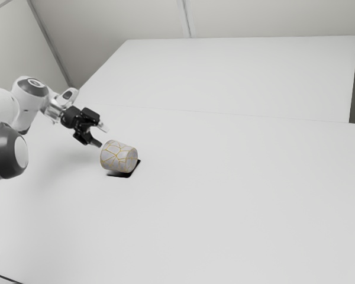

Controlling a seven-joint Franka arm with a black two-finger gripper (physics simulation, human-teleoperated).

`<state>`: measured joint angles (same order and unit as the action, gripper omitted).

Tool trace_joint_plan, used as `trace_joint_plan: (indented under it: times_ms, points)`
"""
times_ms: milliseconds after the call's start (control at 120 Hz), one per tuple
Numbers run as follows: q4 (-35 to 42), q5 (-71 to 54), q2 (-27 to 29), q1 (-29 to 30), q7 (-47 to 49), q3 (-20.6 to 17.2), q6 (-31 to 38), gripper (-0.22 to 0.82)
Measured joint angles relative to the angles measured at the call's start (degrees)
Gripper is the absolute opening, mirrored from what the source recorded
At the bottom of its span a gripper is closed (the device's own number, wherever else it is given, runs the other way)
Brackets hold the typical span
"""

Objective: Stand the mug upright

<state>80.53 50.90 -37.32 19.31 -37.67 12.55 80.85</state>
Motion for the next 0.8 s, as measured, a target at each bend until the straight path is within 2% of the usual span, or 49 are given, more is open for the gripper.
trace_joint_plan:
  times_ms: [83,208,250,375,467,600,800]
  points:
    - [3.66,2.87,-0.01,-0.01,-2.34,-0.11,-1.59,0.60]
    - [4.95,5.33,-0.17,0.01,-5.31,-0.16,-3.03,0.60]
    - [5.13,5.97,-0.19,0.02,-6.16,-0.16,-3.34,0.52]
    - [6.15,7.14,-0.17,0.14,-8.27,-0.16,-3.94,0.18]
    - [7.60,8.11,-0.21,0.24,-9.48,-0.16,-4.21,0.03]
    - [7.99,8.72,-0.06,0.29,-10.97,-0.16,-4.24,-0.09]
    - [8.44,6.79,5.74,-1.46,-12.42,-0.04,-3.36,-0.15]
